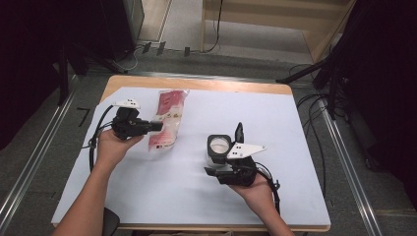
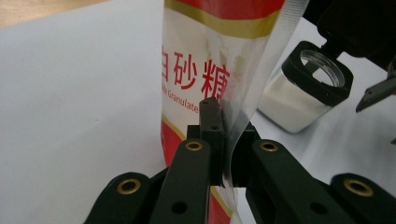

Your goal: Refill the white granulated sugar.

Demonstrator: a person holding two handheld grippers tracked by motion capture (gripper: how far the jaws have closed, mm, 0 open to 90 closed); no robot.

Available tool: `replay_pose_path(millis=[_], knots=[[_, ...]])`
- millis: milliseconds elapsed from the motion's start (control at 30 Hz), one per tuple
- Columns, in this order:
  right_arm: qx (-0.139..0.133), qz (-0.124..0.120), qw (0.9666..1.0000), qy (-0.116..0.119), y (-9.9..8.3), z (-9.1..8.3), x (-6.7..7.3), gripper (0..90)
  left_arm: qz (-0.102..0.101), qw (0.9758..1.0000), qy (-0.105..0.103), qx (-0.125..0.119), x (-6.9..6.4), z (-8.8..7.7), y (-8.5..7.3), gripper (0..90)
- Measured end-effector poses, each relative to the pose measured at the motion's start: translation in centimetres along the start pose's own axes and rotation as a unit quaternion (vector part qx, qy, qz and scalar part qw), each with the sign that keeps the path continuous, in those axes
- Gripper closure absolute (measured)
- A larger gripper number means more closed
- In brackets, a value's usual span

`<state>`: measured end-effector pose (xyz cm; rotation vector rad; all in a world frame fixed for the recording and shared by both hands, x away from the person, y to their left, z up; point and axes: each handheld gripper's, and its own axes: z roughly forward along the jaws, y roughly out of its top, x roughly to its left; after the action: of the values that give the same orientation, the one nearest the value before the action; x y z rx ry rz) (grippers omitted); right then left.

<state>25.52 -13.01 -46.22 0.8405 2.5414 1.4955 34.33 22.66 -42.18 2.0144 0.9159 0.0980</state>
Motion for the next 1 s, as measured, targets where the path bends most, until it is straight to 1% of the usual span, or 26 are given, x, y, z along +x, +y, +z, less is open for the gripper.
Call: replay_pose_path(millis=[33, 67, 100, 133, 167, 200, 233, 267, 300, 333, 367, 400, 433, 533, 600, 733, 800, 900, 933, 967, 1000], knots=[[0.001, 0.0, 1.0, -0.001, 0.0, 0.0, 0.0, 53.5, 0.0, 1.0, -0.004, 0.002, 0.0, -0.1, -0.1, 89.0], [0.001, 0.0, 1.0, -0.002, 0.0, 0.0, 0.0, 53.4, 0.002, 1.0, -0.001, 0.002, 0.0, -0.2, -0.3, 88.9], [0.001, 0.0, 1.0, -0.002, 0.0, 0.0, 0.0, 53.4, -0.002, 1.0, -0.009, 0.003, 0.0, -0.3, -0.5, 88.8], [0.001, 0.001, 1.0, -0.003, 0.0, 0.0, 0.0, 53.4, -0.002, 0.9999, -0.01, 0.005, 0.0, -0.4, -0.6, 88.5], [0.002, 0.001, 1.0, -0.003, 0.0, 0.0, 0.0, 53.4, 0.005, 0.9999, -0.009, 0.009, 0.1, -0.6, -0.9, 88.5], [0.002, 0.001, 1.0, -0.004, 0.0, 0.0, 0.0, 53.3, 0.005, 0.9998, -0.013, 0.012, 0.1, -0.7, -1.0, 88.3], [0.003, 0.001, 1.0, -0.003, 0.0, 0.0, 0.0, 53.3, 0.005, 0.9998, -0.008, 0.015, 0.1, -0.9, -1.2, 88.1], [0.002, -0.001, 1.0, -0.005, 0.0, 0.0, 0.0, 53.3, 0.005, 0.9997, -0.014, 0.018, 0.2, -1.0, -1.4, 87.7], [0.001, -0.001, 1.0, -0.004, 0.0, 0.0, 0.1, 53.3, 0.006, 0.9997, -0.013, 0.022, 0.3, -1.1, -1.5, 87.3], [0.0, -0.001, 1.0, -0.002, 0.0, 0.0, 0.1, 53.3, 0.007, 0.9997, -0.007, 0.02, 0.2, -1.2, -1.7, 86.8], [0.001, -0.004, 1.0, -0.002, 0.0, 0.0, 0.1, 53.3, 0.007, 0.9997, -0.011, 0.022, 0.3, -1.5, -2.0, 86.1], [0.002, -0.005, 1.0, -0.003, 0.1, 0.0, 0.2, 53.3, 0.009, 0.9997, -0.007, 0.023, 0.4, -1.6, -2.1, 85.4], [0.002, -0.005, 1.0, -0.003, 0.0, 0.0, 0.2, 53.3, 0.007, 0.9997, -0.01, 0.019, 0.4, -1.6, -2.3, 84.8], [0.001, -0.004, 1.0, -0.003, 0.0, 0.1, 0.1, 53.3, 0.008, 0.9998, -0.007, 0.018, 0.5, -2.0, -2.8, 83.5], [0.003, -0.004, 1.0, -0.005, 0.0, 0.0, 0.1, 53.3, 0.012, 0.9997, -0.004, 0.023, 0.5, -2.2, -3.1, 83.0], [0.002, -0.003, 1.0, -0.004, 0.0, 0.0, 0.1, 53.3, 0.016, 0.9995, -0.003, 0.028, 0.2, -2.5, -3.4, 81.0], [0.002, -0.003, 1.0, -0.005, 0.0, 0.0, 0.1, 53.3, 0.022, 0.9994, -0.002, 0.025, 0.0, -2.5, -3.4, 79.4], [0.002, -0.004, 1.0, -0.005, 0.0, 0.1, 0.1, 53.4, 0.017, 0.9996, -0.011, 0.019, 0.0, -2.5, -3.4, 77.0], [0.002, -0.004, 1.0, -0.005, 0.0, 0.1, 0.1, 53.4, 0.016, 0.9996, -0.013, 0.021, 0.1, -2.6, -3.4, 76.3], [0.003, -0.004, 1.0, -0.005, 0.0, 0.1, 0.1, 53.4, 0.018, 0.9996, -0.008, 0.019, 0.1, -2.6, -3.4, 75.4], [0.004, -0.005, 1.0, -0.006, 0.0, 0.1, 0.1, 53.3, 0.015, 0.9997, -0.01, 0.017, 0.2, -2.6, -3.4, 74.3]])
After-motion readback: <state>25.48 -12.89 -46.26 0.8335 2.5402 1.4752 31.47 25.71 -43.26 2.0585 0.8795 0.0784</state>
